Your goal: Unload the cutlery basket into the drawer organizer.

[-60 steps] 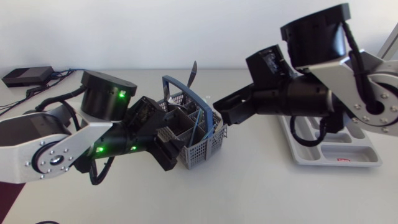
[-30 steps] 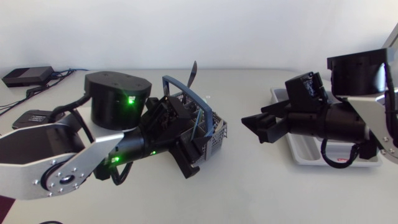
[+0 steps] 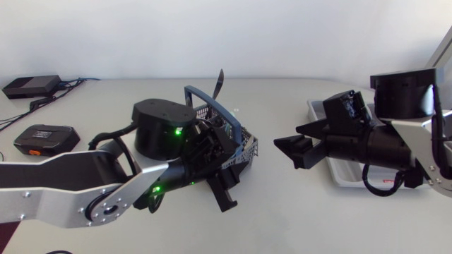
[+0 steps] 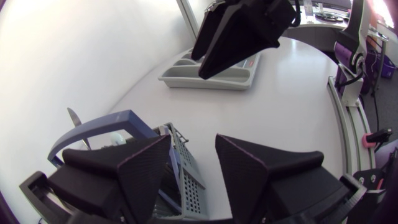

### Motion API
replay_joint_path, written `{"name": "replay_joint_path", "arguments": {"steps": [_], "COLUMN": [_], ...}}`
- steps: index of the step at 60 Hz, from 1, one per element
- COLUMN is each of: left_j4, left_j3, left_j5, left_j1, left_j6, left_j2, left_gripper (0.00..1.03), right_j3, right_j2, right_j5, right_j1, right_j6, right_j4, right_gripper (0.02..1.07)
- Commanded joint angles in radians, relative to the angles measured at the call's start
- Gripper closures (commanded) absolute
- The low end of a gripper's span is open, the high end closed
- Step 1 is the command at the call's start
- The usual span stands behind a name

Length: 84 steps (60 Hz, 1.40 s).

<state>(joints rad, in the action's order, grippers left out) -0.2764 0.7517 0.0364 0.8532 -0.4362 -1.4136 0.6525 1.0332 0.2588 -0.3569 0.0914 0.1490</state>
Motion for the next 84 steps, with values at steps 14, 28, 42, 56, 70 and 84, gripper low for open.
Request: {"name": "replay_joint_path", "arguments": {"steps": [14, 28, 42, 56, 70, 84], "left_j4": [-0.041, -0.067, -0.076, -0.076, -0.066, -0.05], "left_j3": [0.049, 0.041, 0.029, 0.0, -0.023, -0.022], "left_j5": [-0.009, -0.058, -0.063, -0.087, -0.089, -0.107], "left_j1": [-0.016, -0.009, -0.008, 0.0, 0.001, -0.006], "left_j6": [-0.032, -0.033, -0.035, -0.042, -0.039, -0.029], "left_j2": [-0.097, -0.073, -0.033, 0.018, -0.001, -0.053], "left_gripper": [0.61, 0.61, 0.61, 0.61, 0.61, 0.61], "right_j3": [-0.016, -0.017, -0.016, -0.022, -0.028, -0.031], "right_j2": [0.027, 0.042, 0.053, 0.054, 0.053, 0.054], "right_j5": [0.002, 0.002, 0.003, 0.003, 0.003, 0.003], "right_j1": [-0.001, -0.002, -0.005, -0.005, -0.004, -0.005], "right_j6": [0.014, 0.014, 0.016, 0.021, 0.021, 0.021], "right_j4": [-0.022, -0.032, -0.04, -0.043, -0.043, -0.046], "right_gripper": [0.15, 0.15, 0.15, 0.15, 0.15, 0.15]}}
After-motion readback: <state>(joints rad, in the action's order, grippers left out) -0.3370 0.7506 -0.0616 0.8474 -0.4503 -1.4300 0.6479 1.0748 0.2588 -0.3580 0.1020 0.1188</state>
